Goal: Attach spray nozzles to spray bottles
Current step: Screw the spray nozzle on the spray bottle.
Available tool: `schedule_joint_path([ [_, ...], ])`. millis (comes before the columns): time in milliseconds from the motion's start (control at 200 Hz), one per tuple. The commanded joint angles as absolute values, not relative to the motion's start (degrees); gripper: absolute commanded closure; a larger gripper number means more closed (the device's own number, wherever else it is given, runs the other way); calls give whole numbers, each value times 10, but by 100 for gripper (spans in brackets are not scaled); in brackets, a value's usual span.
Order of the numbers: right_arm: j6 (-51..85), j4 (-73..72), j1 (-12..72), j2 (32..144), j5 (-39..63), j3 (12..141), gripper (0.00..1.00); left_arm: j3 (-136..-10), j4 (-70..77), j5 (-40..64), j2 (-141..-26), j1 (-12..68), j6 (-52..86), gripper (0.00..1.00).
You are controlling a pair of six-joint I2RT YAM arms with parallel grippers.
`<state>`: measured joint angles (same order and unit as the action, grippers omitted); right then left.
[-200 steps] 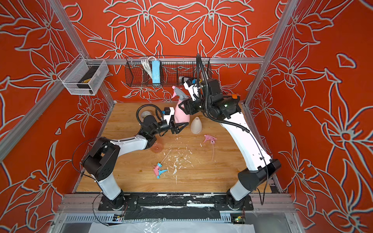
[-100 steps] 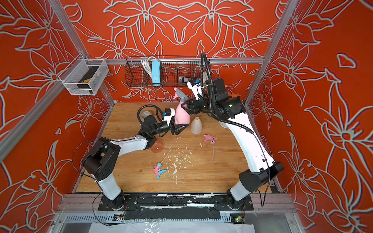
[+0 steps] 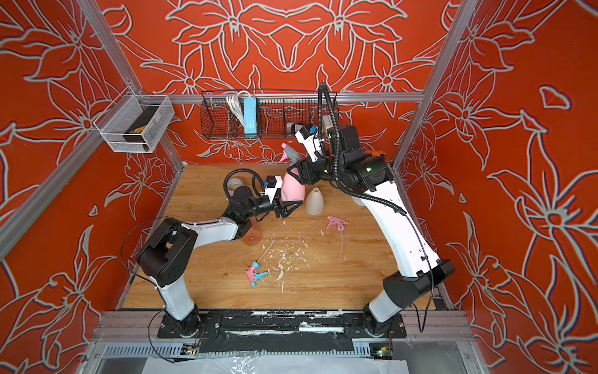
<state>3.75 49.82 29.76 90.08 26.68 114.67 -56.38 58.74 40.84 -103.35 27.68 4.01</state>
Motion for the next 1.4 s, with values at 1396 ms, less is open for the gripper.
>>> schedule_joint_path([
  [1396,223,278,150,954,535,1175,15,-573,578,514,-1037,254,24,52],
])
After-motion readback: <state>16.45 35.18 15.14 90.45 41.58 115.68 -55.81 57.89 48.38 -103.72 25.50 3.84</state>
